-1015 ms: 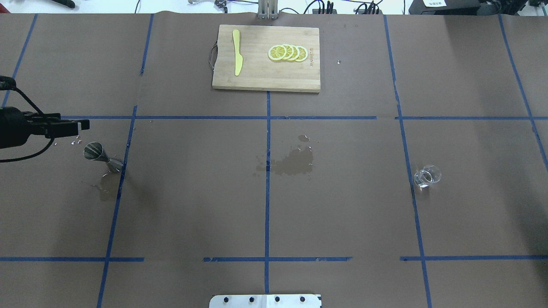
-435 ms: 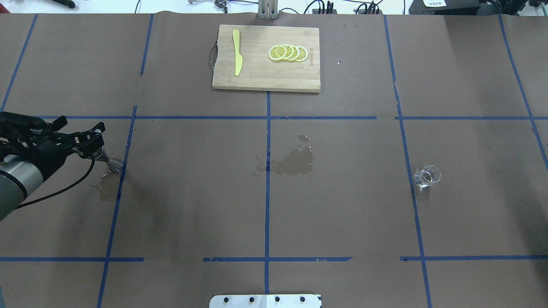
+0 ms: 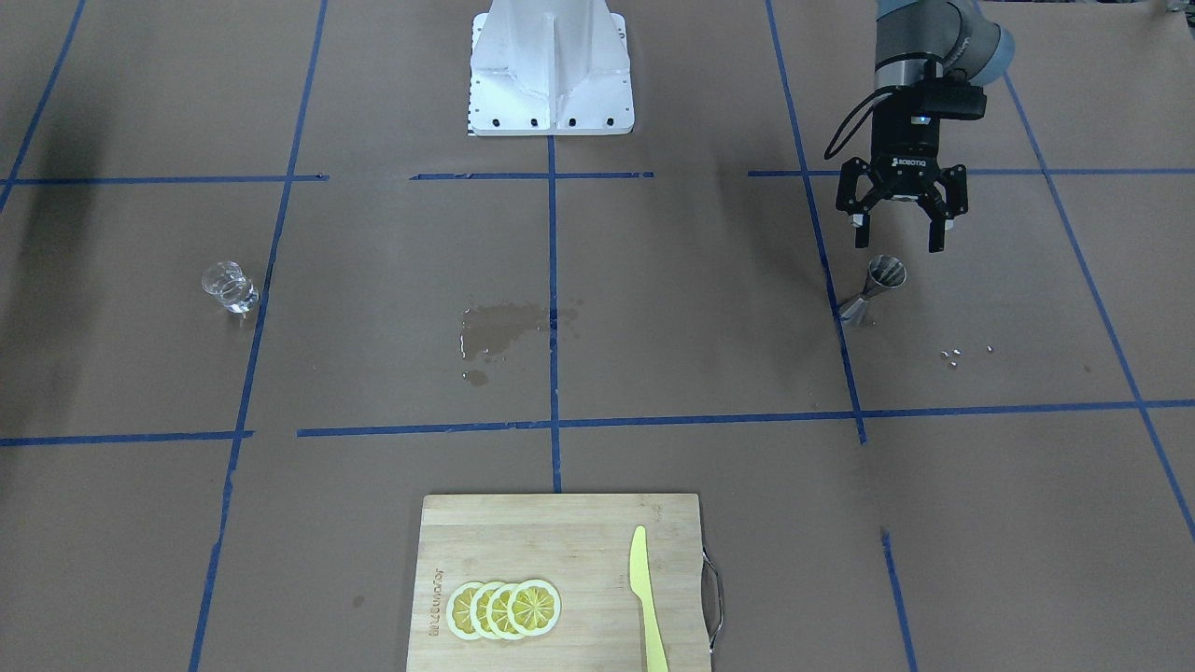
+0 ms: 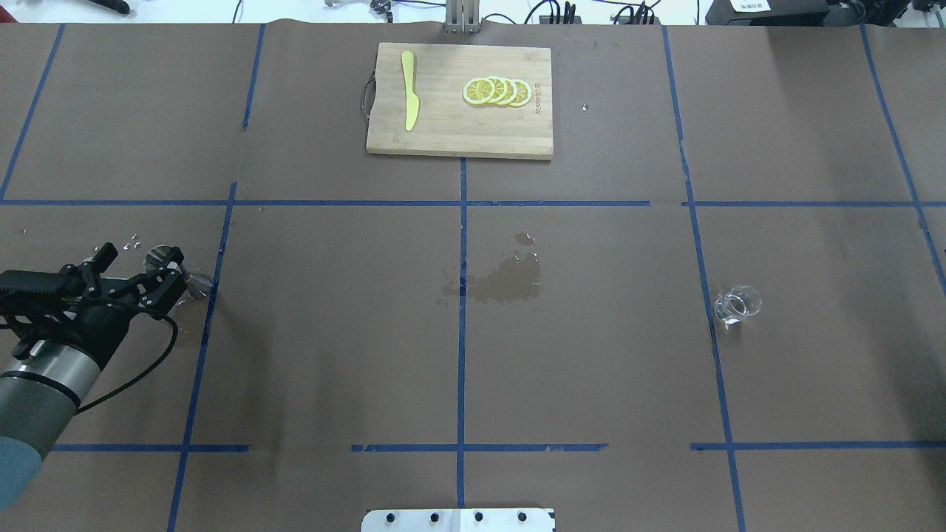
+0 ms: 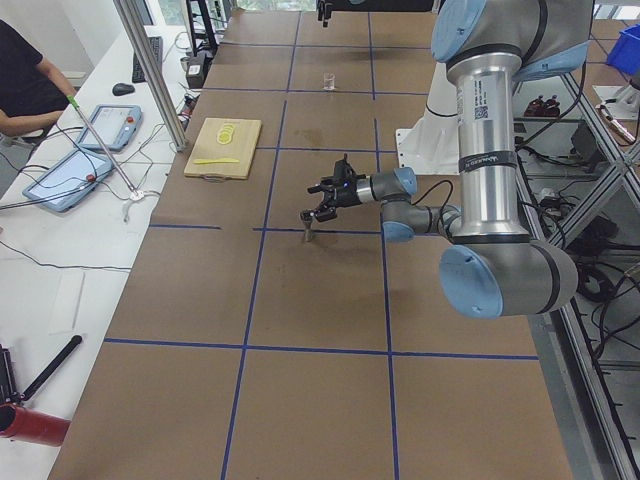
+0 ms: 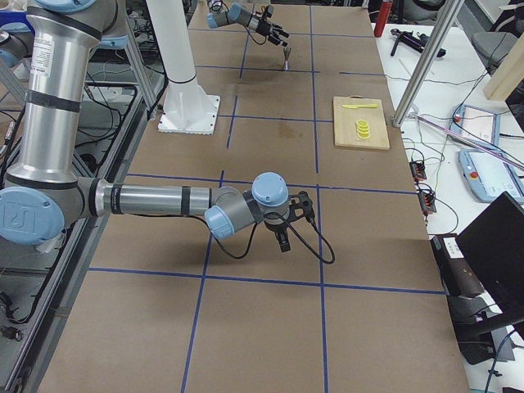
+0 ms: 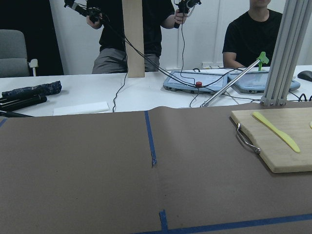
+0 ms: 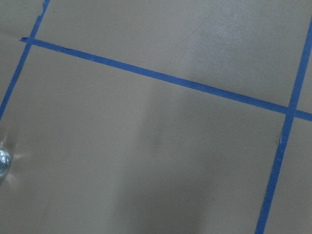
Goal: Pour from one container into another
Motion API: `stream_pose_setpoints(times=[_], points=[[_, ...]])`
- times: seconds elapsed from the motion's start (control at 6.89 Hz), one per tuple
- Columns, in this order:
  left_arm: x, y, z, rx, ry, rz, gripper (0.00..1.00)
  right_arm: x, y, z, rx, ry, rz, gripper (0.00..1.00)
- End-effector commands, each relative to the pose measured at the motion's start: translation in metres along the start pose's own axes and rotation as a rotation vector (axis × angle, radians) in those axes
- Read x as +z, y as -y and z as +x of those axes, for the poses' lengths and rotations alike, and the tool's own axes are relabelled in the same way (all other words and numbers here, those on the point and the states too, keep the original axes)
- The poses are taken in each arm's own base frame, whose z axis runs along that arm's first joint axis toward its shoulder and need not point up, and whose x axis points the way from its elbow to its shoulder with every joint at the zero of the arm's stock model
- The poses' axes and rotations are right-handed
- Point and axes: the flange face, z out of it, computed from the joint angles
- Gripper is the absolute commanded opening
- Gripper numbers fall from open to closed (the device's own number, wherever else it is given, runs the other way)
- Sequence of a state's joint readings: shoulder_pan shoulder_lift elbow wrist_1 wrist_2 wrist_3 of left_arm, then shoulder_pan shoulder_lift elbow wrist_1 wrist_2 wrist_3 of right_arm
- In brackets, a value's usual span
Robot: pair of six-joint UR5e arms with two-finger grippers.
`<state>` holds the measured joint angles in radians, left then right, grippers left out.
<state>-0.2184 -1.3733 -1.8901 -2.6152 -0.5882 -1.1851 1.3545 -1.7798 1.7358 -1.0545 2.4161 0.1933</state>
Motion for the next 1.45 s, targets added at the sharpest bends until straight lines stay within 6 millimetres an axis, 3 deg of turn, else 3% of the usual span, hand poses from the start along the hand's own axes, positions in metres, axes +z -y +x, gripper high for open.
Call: stream_pose_setpoints(times=[0.0,0.44,0.58,1.02,1.31], points=[[-0.011,-0.042,-0.006,-0.015,0.023,0.066,0.99,0.0,-0.001,0.001,0.002,0.0,-0.002,1.0],[-0.003,-0.068,-0.002,-0.049,0.031,0.083,0.94,0.001,-0.001,0.001,-0.001,-0.003,-0.001,1.0],[0.001,-0.072,0.015,-0.069,0.024,0.098,0.94,0.001,-0.001,0.002,-0.001,-0.005,-0.001,1.0],[0.019,-0.109,0.007,0.004,0.052,0.089,0.92,0.0,0.0,0.002,-0.005,-0.009,0.002,1.0],[0.029,-0.105,-0.005,0.01,0.077,0.105,0.89,0.0,0.002,0.0,-0.008,-0.009,0.005,1.0]])
